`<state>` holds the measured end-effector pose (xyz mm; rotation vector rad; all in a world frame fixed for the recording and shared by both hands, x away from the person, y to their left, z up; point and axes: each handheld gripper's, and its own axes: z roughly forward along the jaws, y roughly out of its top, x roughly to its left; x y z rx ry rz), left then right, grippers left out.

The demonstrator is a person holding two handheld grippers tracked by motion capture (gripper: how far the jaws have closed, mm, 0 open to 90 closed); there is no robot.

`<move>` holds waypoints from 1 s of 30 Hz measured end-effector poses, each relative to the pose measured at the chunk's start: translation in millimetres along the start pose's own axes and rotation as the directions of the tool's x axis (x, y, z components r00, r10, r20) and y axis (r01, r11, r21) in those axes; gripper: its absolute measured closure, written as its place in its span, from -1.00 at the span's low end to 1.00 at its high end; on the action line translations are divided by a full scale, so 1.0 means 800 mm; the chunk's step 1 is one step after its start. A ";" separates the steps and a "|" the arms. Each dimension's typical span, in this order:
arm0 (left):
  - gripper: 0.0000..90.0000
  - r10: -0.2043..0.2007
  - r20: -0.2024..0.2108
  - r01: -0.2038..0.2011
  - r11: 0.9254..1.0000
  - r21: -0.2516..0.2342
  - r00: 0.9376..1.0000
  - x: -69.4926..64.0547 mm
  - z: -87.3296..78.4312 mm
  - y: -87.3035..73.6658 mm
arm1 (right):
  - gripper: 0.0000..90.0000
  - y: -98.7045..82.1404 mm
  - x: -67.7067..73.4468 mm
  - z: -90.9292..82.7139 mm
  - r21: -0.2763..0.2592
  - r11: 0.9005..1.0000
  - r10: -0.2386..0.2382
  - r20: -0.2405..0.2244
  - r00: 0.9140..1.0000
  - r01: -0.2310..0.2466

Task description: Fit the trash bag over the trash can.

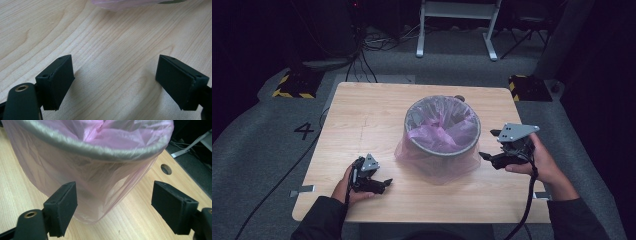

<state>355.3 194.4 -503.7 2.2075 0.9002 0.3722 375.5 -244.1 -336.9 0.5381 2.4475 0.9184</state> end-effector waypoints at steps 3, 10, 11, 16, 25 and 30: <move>-0.67 0.000 0.001 0.000 1.000 -0.001 1.000 0.000 0.000 0.000 | -0.53 -0.005 0.002 0.005 0.023 1.000 -0.007 0.003 1.000 0.007; -0.67 0.000 0.001 0.000 1.000 -0.001 1.000 0.000 0.000 0.000 | -0.53 -0.015 0.005 0.012 0.044 0.999 0.001 -0.011 1.000 0.000; -0.67 0.000 0.001 0.000 1.000 -0.001 1.000 0.000 0.000 0.000 | -0.53 -0.017 0.005 0.014 0.046 0.999 0.000 -0.011 1.000 0.000; -0.67 0.000 0.001 0.000 1.000 -0.001 1.000 0.000 0.000 0.000 | -0.53 -0.026 0.008 0.019 0.056 0.998 0.007 -0.016 1.000 -0.006; -0.67 0.000 0.001 0.000 1.000 0.000 1.000 0.000 0.000 0.000 | -0.52 -0.043 0.018 0.032 0.122 0.993 0.003 0.003 1.000 -0.003; -0.67 0.000 0.001 0.000 1.000 -0.001 1.000 0.000 0.000 0.000 | -0.52 -0.053 0.020 0.036 0.132 0.991 0.021 0.000 1.000 -0.021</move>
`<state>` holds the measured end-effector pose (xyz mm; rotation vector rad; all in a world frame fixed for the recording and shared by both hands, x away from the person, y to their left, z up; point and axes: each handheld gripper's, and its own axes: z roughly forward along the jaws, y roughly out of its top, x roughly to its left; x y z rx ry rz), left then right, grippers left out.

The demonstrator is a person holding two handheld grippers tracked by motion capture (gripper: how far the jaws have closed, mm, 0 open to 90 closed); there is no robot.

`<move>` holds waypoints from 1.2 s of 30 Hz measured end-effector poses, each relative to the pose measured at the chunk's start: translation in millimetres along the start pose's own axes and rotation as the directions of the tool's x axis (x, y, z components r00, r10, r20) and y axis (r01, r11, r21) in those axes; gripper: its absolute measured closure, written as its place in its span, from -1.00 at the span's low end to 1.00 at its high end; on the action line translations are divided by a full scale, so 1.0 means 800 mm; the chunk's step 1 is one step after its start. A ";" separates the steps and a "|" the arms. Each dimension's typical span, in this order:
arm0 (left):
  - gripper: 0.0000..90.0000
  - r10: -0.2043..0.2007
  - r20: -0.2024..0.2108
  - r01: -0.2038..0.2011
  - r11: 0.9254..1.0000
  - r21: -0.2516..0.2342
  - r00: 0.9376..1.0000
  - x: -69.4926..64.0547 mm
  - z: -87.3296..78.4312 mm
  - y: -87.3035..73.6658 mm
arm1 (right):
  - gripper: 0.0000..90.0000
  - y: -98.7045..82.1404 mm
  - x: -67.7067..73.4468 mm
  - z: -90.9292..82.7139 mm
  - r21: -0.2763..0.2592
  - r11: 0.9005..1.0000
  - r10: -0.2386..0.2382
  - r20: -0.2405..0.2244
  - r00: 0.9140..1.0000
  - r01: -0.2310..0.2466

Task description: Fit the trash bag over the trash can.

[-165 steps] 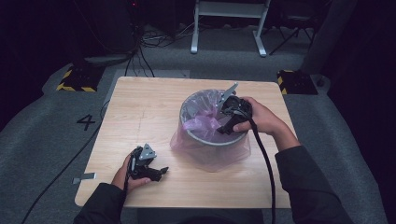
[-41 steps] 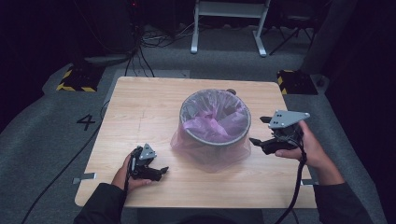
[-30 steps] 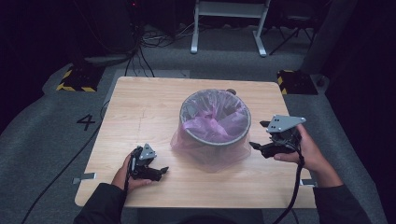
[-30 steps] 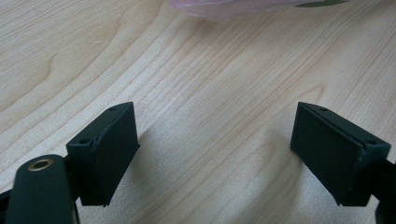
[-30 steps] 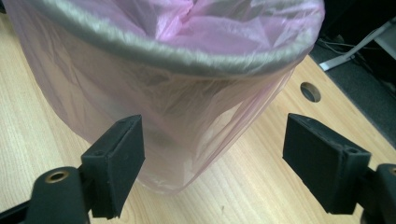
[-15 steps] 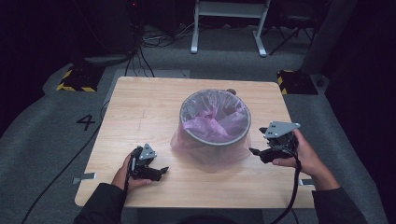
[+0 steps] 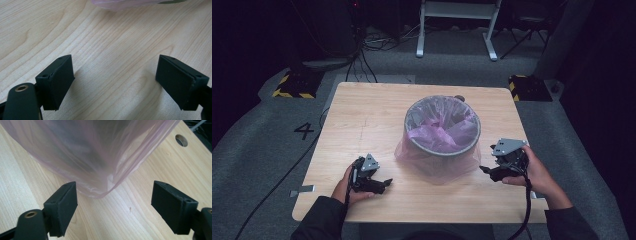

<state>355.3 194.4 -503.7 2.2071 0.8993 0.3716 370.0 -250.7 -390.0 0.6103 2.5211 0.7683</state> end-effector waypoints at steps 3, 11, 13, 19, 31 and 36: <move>-0.67 0.000 -0.001 0.000 1.000 0.001 1.000 0.000 0.000 0.000 | -0.52 -0.007 0.001 0.004 0.014 1.000 0.012 0.006 1.000 -0.012; -0.67 0.000 0.000 0.000 1.000 0.000 1.000 0.000 0.000 0.000 | -0.52 -0.030 0.000 0.017 0.056 0.998 0.028 0.015 0.999 -0.029; -0.67 0.000 0.000 0.000 1.000 0.000 1.000 0.000 0.000 0.000 | -0.52 -0.035 -0.001 0.020 0.064 0.997 0.031 0.017 0.999 -0.032; -0.67 0.000 0.000 0.000 1.000 0.000 1.000 0.000 0.000 0.000 | -0.52 -0.049 -0.002 0.027 0.078 0.995 0.054 0.014 0.998 -0.055; -0.67 0.000 -0.001 0.000 1.000 0.000 1.000 0.000 0.000 0.000 | -0.54 -0.078 -0.003 0.038 0.080 0.993 0.084 -0.001 0.996 -0.084; -0.67 0.000 0.000 0.000 1.000 0.000 1.000 0.000 0.000 0.000 | -0.54 -0.093 -0.005 0.042 0.077 0.990 0.121 0.001 0.993 -0.121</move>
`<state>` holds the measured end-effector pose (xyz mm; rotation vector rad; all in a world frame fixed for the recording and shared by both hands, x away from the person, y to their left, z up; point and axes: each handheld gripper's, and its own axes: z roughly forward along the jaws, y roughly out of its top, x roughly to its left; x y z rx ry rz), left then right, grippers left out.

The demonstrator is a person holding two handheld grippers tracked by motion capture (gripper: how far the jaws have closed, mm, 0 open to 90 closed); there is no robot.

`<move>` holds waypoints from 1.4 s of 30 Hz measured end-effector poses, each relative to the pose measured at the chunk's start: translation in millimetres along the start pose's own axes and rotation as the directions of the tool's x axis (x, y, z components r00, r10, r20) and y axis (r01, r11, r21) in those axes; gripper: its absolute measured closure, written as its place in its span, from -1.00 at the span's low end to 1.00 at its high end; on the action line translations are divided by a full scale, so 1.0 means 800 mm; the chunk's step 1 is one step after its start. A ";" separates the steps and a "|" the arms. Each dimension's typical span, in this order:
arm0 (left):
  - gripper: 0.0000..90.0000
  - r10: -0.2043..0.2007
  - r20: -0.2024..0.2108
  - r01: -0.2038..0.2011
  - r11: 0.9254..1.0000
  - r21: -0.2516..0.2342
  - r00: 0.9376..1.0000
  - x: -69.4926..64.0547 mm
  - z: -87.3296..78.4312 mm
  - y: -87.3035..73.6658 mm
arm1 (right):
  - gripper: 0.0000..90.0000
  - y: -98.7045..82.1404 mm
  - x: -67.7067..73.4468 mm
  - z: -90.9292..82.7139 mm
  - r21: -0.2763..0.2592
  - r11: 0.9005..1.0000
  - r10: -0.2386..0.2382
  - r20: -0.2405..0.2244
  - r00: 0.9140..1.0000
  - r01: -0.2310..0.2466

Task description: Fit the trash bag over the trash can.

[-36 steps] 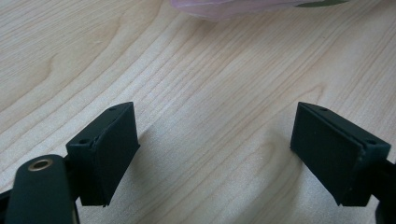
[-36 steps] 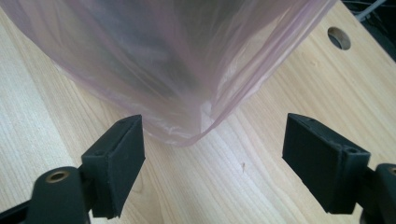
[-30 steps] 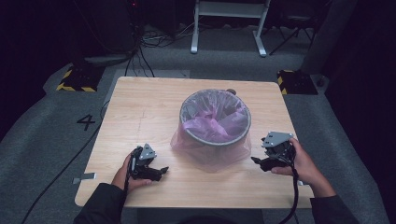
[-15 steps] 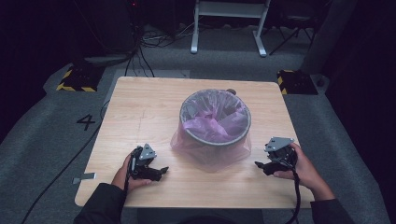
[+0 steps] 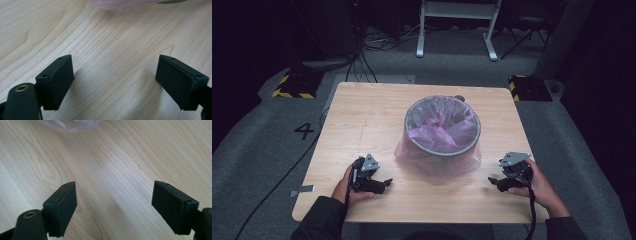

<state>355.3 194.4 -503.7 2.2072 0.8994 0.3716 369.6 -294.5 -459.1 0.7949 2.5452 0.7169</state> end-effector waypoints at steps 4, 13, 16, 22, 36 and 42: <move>-0.67 -0.002 0.000 0.002 1.000 -0.001 1.000 0.000 0.000 0.000 | -0.53 -0.012 -0.005 0.001 -0.028 0.998 0.054 0.010 0.998 -0.054; -0.67 -0.005 -0.002 0.005 1.000 -0.002 1.000 -0.001 0.000 -0.001 | -0.53 -0.044 -0.011 0.005 -0.096 0.982 0.165 0.010 0.986 -0.163; -0.67 -0.003 -0.003 0.003 1.000 -0.002 1.000 0.000 0.000 0.000 | -0.53 -0.054 -0.016 0.004 -0.114 0.973 0.203 0.010 0.979 -0.201; -0.67 -0.004 -0.003 0.004 1.000 -0.002 1.000 0.000 0.000 0.000 | -0.53 -0.072 -0.025 0.002 -0.146 0.949 0.283 0.007 0.959 -0.279; -0.67 -0.011 -0.007 0.011 1.000 -0.001 1.000 0.000 0.000 0.000 | -0.67 -0.097 -0.033 0.008 -0.178 0.919 0.362 0.032 0.931 -0.352; -0.67 -0.013 -0.008 0.013 1.000 -0.003 1.000 0.000 0.000 0.000 | -0.68 -0.096 -0.033 0.009 -0.176 0.917 0.368 0.037 0.929 -0.357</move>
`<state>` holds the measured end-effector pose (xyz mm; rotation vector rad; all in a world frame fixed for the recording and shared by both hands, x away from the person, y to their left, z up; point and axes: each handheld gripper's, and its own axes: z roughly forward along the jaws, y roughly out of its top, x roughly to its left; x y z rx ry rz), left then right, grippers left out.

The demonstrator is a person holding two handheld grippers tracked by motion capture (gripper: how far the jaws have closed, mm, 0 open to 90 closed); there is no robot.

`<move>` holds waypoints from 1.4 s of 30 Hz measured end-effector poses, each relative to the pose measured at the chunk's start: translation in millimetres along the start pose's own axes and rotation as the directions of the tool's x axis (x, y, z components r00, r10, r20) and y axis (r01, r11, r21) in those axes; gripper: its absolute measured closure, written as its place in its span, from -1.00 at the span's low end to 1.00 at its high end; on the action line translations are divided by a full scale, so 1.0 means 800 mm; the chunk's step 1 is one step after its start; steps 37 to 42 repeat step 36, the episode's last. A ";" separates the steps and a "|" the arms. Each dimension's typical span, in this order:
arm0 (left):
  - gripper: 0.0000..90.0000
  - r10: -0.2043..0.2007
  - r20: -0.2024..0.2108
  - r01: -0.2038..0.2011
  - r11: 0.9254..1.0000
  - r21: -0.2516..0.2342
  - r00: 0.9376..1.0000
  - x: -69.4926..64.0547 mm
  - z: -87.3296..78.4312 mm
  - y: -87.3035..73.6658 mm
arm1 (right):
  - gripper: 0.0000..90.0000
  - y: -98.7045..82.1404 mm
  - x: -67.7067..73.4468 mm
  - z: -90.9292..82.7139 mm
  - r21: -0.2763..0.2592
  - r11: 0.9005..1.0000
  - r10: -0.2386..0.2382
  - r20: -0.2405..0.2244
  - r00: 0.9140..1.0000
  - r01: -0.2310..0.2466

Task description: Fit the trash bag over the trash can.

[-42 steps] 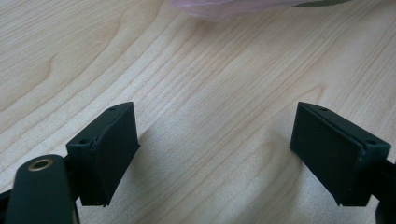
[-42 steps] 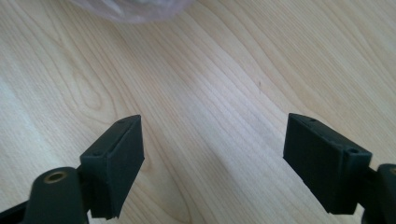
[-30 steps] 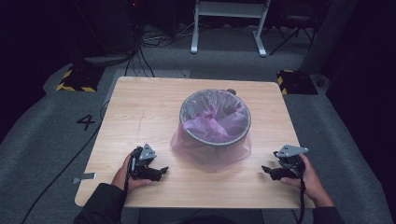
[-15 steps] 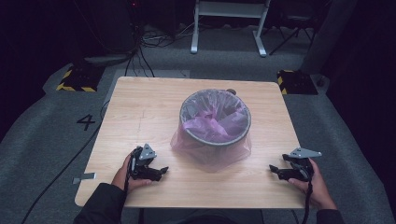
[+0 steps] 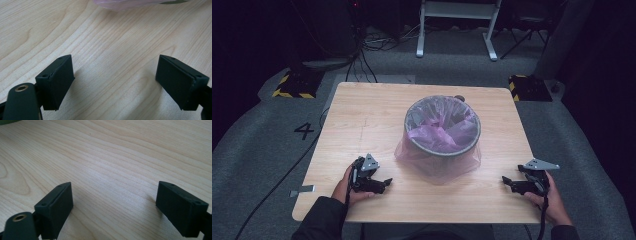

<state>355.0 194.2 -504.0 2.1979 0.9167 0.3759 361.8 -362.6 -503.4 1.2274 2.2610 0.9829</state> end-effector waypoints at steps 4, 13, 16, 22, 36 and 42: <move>-0.67 0.001 0.001 -0.001 1.000 0.002 1.000 0.000 0.000 0.000 | -0.68 0.000 0.001 0.000 0.000 1.000 0.008 0.010 1.000 -0.008; -0.67 0.008 0.008 -0.008 1.000 0.002 1.000 0.001 0.001 0.001 | -0.78 0.001 0.001 0.002 0.009 1.000 0.026 0.031 0.999 -0.027; -0.67 0.008 0.008 -0.008 1.000 0.002 1.000 0.001 0.001 0.002 | -0.81 0.001 0.001 0.002 0.010 0.999 0.030 0.036 0.999 -0.030; -0.67 0.011 0.004 -0.011 1.000 0.002 1.000 0.001 0.002 0.002 | -0.83 0.001 0.001 0.003 0.013 0.999 0.033 0.041 0.999 -0.034; -0.67 0.005 0.004 -0.005 1.000 -0.002 1.000 0.001 0.003 0.003 | -0.87 0.002 0.001 0.003 0.018 0.999 0.040 0.046 0.998 -0.040; -0.67 0.005 0.004 -0.005 1.000 -0.002 1.000 0.001 0.003 0.003 | -0.87 0.002 0.001 0.003 0.018 0.999 0.040 0.046 0.998 -0.040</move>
